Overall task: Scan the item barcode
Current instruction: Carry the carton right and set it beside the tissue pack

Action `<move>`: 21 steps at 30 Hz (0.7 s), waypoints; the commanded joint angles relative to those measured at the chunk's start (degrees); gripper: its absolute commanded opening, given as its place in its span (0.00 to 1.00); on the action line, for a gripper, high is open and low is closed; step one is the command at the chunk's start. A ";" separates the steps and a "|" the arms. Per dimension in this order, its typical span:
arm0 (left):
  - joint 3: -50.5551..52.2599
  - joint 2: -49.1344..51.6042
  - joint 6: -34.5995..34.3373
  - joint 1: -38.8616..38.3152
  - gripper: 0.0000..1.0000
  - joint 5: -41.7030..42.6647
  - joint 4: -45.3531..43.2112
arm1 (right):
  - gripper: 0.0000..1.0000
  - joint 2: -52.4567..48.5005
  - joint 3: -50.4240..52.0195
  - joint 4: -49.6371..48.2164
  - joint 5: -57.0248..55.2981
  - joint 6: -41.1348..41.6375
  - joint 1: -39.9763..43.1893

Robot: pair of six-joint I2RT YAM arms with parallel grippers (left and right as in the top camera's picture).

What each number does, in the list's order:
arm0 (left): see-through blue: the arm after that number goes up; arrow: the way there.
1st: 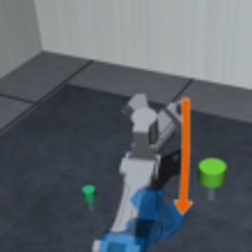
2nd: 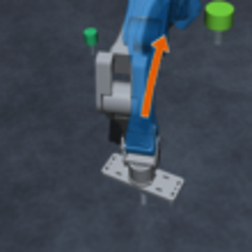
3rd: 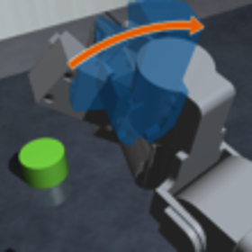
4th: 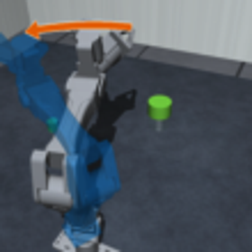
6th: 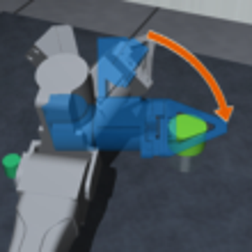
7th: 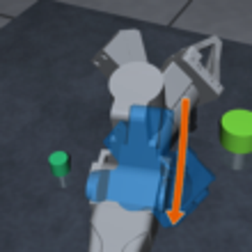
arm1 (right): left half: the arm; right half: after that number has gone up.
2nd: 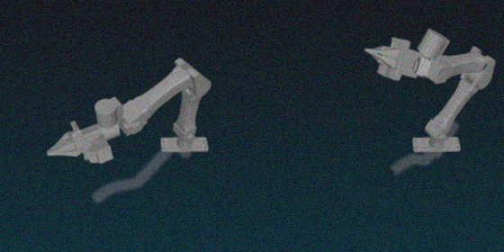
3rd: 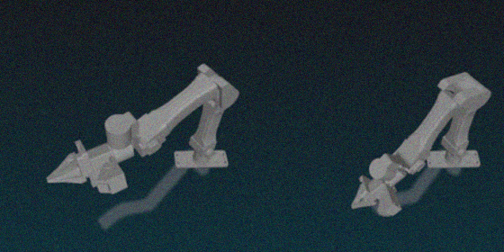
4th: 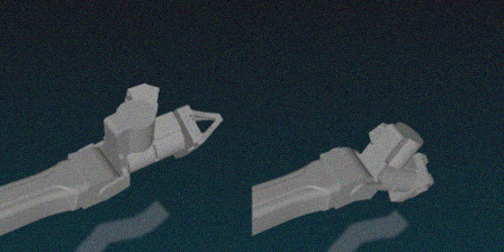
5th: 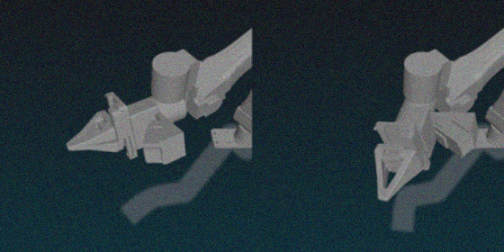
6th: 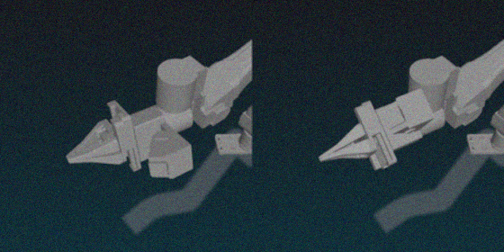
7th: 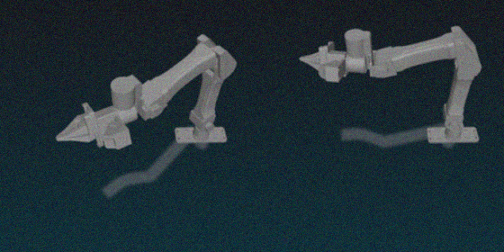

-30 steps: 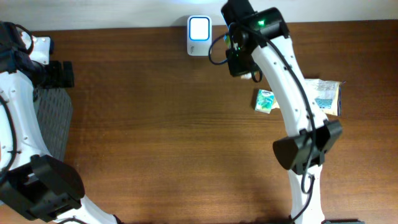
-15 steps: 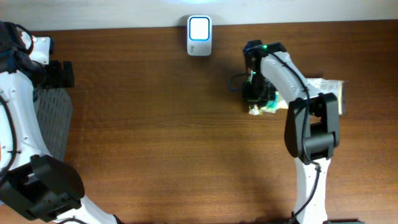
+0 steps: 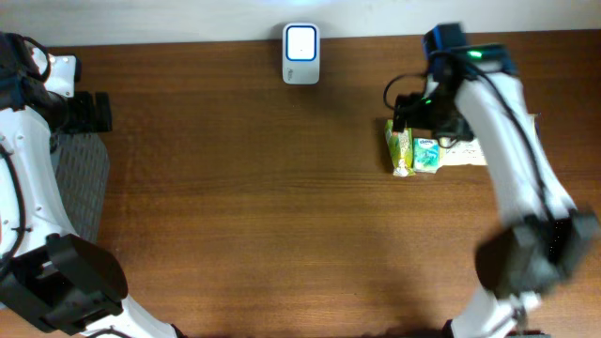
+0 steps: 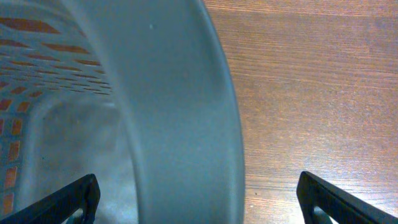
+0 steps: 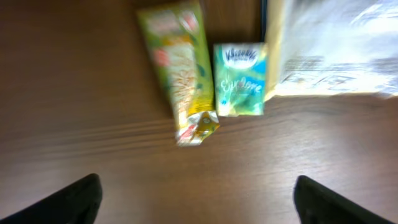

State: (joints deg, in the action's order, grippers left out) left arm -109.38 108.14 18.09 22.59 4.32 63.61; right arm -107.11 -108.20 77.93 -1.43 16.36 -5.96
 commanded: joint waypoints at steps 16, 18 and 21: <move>0.22 0.17 0.87 0.20 0.99 0.44 0.11 | 0.99 46.66 -1.38 3.56 -7.39 -1.16 -2.58; 0.22 0.17 0.87 0.20 0.99 0.44 0.09 | 0.99 47.95 1.55 2.01 -10.29 -1.60 -2.38; 0.22 0.17 0.87 0.20 0.99 0.44 0.11 | 0.99 54.18 13.66 -7.98 -9.55 -2.89 1.42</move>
State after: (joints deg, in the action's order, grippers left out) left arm -109.38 108.14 18.09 22.59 4.32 63.61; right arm -57.54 -103.28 75.22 -8.64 14.63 -7.46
